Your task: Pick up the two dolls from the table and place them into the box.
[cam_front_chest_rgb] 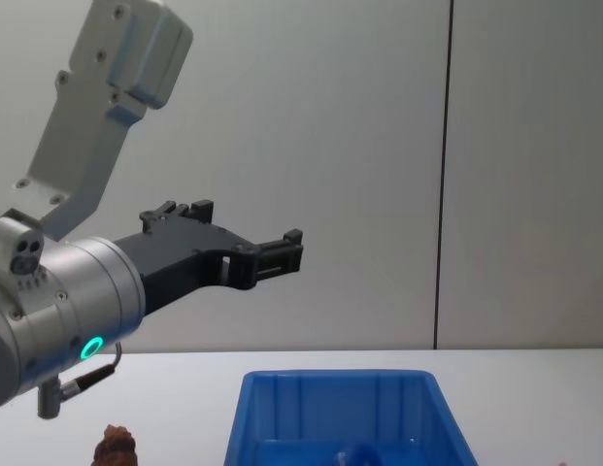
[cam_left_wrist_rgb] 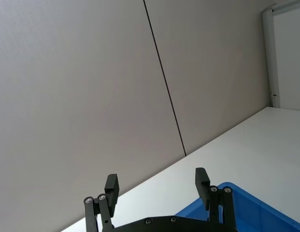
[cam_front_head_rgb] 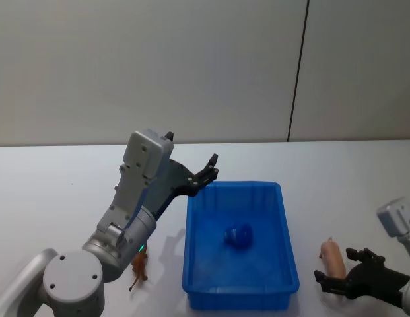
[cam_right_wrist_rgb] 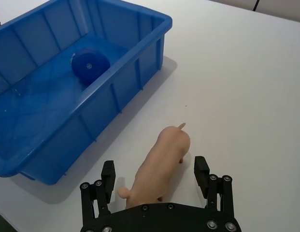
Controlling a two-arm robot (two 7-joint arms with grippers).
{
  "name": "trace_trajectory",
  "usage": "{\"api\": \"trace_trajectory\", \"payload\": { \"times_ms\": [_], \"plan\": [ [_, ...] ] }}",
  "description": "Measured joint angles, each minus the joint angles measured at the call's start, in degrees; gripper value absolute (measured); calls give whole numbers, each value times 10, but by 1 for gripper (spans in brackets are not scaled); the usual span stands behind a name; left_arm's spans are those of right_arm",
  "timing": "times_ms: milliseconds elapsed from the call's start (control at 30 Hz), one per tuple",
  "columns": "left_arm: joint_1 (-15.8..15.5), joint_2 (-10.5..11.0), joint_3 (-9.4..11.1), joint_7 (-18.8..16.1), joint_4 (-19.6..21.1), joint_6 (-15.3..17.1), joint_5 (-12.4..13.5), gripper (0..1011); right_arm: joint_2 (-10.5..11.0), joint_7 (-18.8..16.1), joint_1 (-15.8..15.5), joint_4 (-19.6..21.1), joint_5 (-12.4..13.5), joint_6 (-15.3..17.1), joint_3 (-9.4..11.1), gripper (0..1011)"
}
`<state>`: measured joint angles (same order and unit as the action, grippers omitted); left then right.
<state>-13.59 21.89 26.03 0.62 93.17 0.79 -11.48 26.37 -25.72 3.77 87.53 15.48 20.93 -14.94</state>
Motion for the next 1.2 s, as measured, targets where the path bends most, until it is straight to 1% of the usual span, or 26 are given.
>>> {"api": "trace_trajectory", "payload": {
  "times_ms": [133,267,300,367,400,467,500,533,567,600,633,700,767,800,833,867,967,1200],
  "plan": [
    [0,0,0,0,0,0,0,1001,-2,-1,1,-3,0,3,-2,1004],
    [0,0,0,0,0,0,0,1001,-4,-3,3,-5,0,7,-4,948],
    [0,0,0,0,0,0,0,1001,-5,-3,3,-6,0,8,-5,900],
    [0,0,0,0,0,0,0,1001,-6,-4,4,-7,0,9,-6,867],
    [0,0,0,0,0,0,0,1001,-6,-4,4,-8,0,10,-6,815],
    [0,0,0,0,0,0,0,1001,-7,-4,4,-8,0,11,-7,787],
    [0,0,0,0,0,0,0,1001,-7,-3,5,-9,0,12,-7,725],
    [0,0,0,0,0,0,0,1001,-7,-3,5,-9,0,13,-8,708],
    [0,0,0,0,0,0,0,1001,-8,-3,5,-9,0,13,-8,667],
    [0,0,0,0,0,0,0,1001,-8,-3,6,-9,0,13,-8,667],
    [0,0,0,0,0,0,0,1001,-8,-2,6,-10,0,14,-8,606],
    [0,0,0,0,0,0,0,1001,-8,-1,6,-10,0,14,-8,566],
    [0,0,0,0,0,0,0,1001,-8,1,7,-10,0,14,-8,485],
    [0,0,0,0,0,0,0,1001,-8,2,7,-10,0,14,-8,485],
    [0,0,0,0,0,0,0,1001,-8,3,7,-10,-1,13,-8,425],
    [0,0,0,0,0,0,0,1001,-8,4,8,-10,-1,13,-8,389],
    [0,0,0,0,0,0,0,1001,-8,7,9,-9,-4,8,-8,369],
    [0,0,0,0,0,0,0,1001,-6,17,11,0,-13,-12,-6,369]
  ]
}}
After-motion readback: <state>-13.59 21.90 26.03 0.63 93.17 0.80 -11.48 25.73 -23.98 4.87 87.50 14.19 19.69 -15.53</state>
